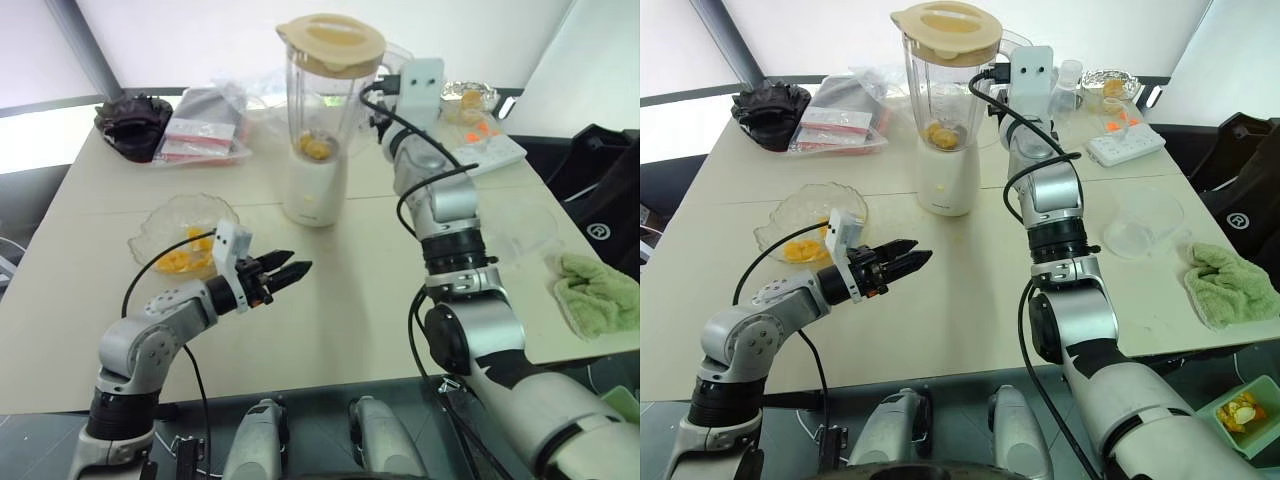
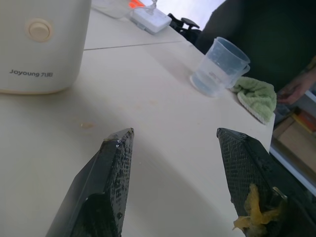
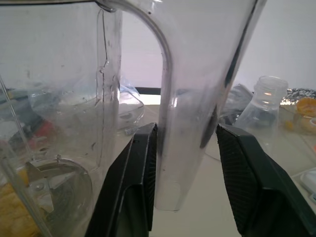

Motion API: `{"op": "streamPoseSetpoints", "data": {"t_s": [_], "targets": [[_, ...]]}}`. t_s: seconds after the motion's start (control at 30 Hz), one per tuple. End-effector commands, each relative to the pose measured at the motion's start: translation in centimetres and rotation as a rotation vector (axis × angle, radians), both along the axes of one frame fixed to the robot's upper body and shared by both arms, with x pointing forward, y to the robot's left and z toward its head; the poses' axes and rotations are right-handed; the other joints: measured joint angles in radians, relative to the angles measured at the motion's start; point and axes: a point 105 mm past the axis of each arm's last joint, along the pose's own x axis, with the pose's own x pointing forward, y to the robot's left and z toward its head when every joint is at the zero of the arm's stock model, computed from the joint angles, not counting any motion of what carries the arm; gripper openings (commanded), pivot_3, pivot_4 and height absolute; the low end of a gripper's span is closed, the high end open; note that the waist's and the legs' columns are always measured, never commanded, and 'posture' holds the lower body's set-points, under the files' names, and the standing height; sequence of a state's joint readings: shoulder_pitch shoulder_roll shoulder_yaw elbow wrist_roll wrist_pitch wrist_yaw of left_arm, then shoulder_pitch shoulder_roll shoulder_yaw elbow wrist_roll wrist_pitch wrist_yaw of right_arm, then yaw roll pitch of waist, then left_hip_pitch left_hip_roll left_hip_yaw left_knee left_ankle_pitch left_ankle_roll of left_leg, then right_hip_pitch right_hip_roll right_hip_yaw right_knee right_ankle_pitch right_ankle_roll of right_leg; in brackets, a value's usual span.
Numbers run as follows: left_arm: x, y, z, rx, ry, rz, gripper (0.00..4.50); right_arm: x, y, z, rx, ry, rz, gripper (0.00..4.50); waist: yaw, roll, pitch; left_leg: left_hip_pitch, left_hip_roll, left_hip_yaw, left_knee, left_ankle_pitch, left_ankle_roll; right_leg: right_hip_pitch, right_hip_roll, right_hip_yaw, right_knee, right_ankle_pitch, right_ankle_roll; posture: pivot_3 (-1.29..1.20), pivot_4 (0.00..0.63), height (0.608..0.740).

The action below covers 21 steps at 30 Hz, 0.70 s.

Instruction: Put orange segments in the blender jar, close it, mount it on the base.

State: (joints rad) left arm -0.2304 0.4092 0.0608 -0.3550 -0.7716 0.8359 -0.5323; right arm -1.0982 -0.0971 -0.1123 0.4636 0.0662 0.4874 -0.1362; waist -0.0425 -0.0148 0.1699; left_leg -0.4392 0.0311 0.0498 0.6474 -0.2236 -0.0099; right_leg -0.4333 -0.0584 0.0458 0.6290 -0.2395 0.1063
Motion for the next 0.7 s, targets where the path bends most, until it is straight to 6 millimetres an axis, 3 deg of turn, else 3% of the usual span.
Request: {"op": "streamPoseSetpoints", "data": {"t_s": [0.03, 0.67, 0.7], "targets": [[-0.1, -0.1, 0.8, -0.008, -0.042, -0.009, 2.77, -0.6, -0.1, 2.0, 0.025, -0.067, 0.01, 2.15, 0.0, 0.0, 0.0, 0.0, 0.0, 0.0, 0.0, 0.0, 0.0, 0.0, 0.0, 0.0, 0.0, 0.0, 0.0, 0.0, 0.15, 0.74], [-0.3, -0.2, 0.7, -0.007, -0.036, -0.006, 2.77, -2.1, 2.2, 2.5, 0.086, -0.043, 0.037, 2.15, -0.002, 0.0, 0.0, 0.0, 0.001, -0.001, 0.0, 0.0, 0.0, -0.001, 0.0, 0.0, 0.0, 0.0, 0.0, 0.0, 0.15, 0.74], [-0.3, -0.2, 0.7, -0.007, -0.035, -0.006, 2.77, -2.1, 2.2, 2.5, 0.084, -0.044, 0.036, 1.88, -0.002, 0.0, 0.0, 0.0, 0.001, -0.001, 0.0, 0.0, 0.0, -0.001, 0.0, 0.0, 0.0, 0.0, 0.0, 0.0, 0.15, 0.74]]}}
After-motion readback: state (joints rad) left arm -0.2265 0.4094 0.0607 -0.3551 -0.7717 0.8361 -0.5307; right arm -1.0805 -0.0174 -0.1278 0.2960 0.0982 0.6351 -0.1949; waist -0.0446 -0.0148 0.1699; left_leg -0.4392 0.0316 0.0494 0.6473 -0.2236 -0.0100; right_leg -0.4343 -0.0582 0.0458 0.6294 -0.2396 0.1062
